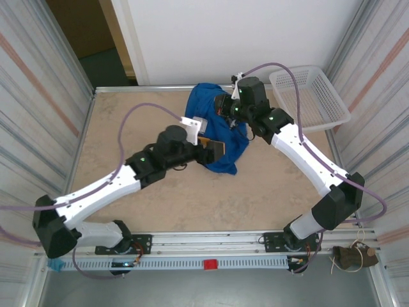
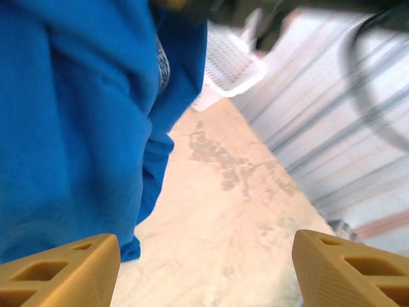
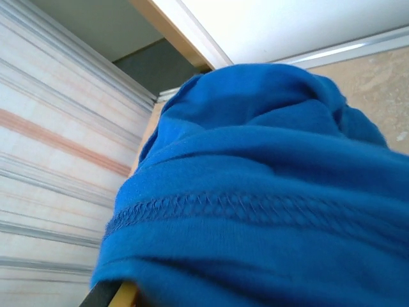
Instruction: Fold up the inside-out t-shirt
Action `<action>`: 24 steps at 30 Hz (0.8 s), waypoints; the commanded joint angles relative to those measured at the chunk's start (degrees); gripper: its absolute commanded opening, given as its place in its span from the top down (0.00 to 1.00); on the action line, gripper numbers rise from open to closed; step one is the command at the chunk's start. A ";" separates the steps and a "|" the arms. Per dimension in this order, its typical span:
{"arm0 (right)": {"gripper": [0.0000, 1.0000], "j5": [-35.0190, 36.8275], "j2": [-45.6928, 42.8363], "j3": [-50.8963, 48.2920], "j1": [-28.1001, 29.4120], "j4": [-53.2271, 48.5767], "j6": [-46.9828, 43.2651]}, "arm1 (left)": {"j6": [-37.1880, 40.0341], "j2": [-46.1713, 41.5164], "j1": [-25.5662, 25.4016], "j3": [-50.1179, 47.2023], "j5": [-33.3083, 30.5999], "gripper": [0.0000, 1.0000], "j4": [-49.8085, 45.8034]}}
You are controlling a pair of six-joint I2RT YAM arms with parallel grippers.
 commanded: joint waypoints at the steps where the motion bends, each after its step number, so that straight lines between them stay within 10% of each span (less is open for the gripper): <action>1: 1.00 -2.04 -0.48 5.01 -0.54 0.62 1.57 | 0.09 3.84 1.38 -2.77 -12.42 0.29 3.21; 13: 1.00 -4.38 -7.09 -1.77 -1.64 0.41 0.37 | 5.92 -0.95 15.30 1.54 -4.21 0.23 4.31; 24: 1.00 -5.15 -8.23 -5.72 -0.98 0.13 0.22 | 6.88 5.77 12.52 0.71 7.37 0.20 15.62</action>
